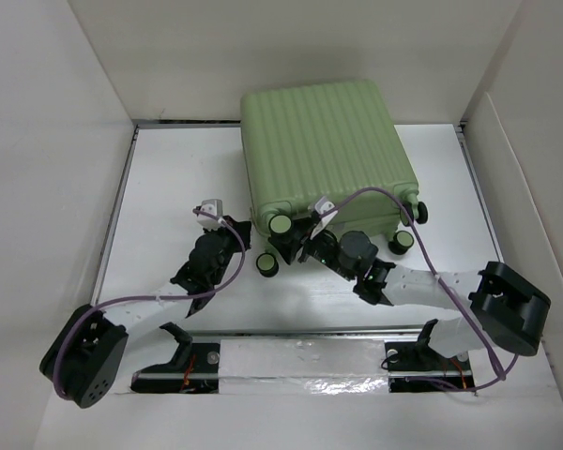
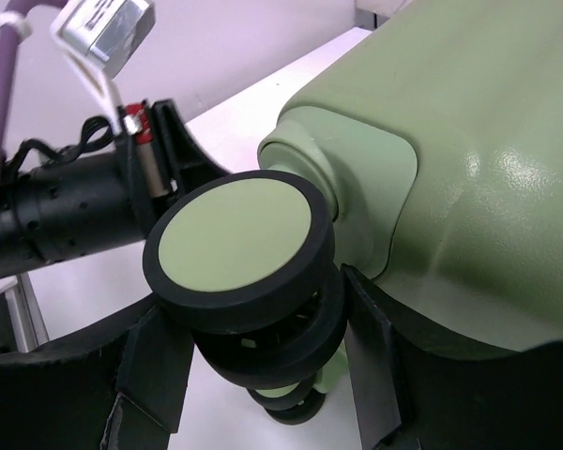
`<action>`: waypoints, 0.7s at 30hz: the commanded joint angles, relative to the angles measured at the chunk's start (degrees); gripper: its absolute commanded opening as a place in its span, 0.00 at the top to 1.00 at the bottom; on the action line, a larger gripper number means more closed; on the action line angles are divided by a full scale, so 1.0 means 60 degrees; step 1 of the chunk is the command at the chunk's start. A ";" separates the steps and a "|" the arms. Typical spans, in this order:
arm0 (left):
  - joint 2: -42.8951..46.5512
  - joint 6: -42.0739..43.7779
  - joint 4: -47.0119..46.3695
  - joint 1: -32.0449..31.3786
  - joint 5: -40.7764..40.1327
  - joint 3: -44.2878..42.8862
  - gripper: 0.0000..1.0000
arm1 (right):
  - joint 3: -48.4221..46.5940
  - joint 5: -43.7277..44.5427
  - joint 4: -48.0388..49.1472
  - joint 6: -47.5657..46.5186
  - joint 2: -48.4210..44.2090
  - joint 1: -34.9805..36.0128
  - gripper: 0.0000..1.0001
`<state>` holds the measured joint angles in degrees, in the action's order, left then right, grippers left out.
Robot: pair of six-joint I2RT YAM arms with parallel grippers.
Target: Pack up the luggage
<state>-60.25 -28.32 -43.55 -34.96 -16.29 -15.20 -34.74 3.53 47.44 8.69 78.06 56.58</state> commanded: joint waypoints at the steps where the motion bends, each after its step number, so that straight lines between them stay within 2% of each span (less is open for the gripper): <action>1: -0.0707 0.0398 -0.1134 0.0685 -0.1444 -0.0789 1.00 | -0.0435 -0.0162 0.0941 0.0266 -0.0384 0.0239 1.00; 6: -0.1662 0.0238 -0.1560 0.1270 -0.1663 -0.1318 1.00 | -0.1020 -0.0471 0.0897 0.0310 0.0275 0.0531 1.00; 10: -0.1591 -0.0961 -0.0917 0.1666 -0.2117 -0.1524 1.00 | -0.1548 -0.0823 0.0780 0.0339 0.0714 0.0736 1.00; 11: -0.1488 -0.1167 -0.0799 0.1812 -0.2263 -0.1539 0.94 | -0.1665 -0.0895 0.0722 0.0339 0.0802 0.0737 1.00; 12: -0.1327 -0.1401 -0.0320 0.1958 -0.2076 -0.1582 0.75 | -0.1912 -0.0925 0.0707 0.0310 0.0977 0.0838 1.00; 13: -0.0876 -0.1752 -0.0155 0.2061 -0.1886 -0.1641 0.42 | -0.2016 -0.0940 0.0692 0.0295 0.1095 0.0941 1.00; 14: -0.0553 -0.1871 -0.0052 0.2062 -0.1855 -0.1612 0.31 | -0.2148 -0.0983 0.0663 0.0295 0.1183 0.0942 1.00; 16: 0.0658 -0.2396 0.0547 0.2062 -0.1942 -0.1554 0.15 | -0.2426 -0.0969 0.0677 0.0310 0.1461 0.1218 1.00; 18: 0.1614 -0.2677 0.1146 0.2062 -0.2030 -0.1524 0.10 | -0.2573 -0.0677 0.0706 0.0426 0.1594 0.1439 1.00; 19: 0.2576 -0.2838 0.1367 0.2062 -0.2088 -0.1553 0.04 | -0.2748 -0.0647 0.0721 0.0427 0.1739 0.1556 1.00; 21: 0.3489 -0.2898 0.2082 0.2062 -0.2060 -0.1670 0.01 | -0.2939 -0.0224 0.0692 0.0398 0.1857 0.1966 1.00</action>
<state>-46.48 -42.24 -35.42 -22.48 -26.24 -22.33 -47.05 8.29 44.84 8.38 89.67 60.99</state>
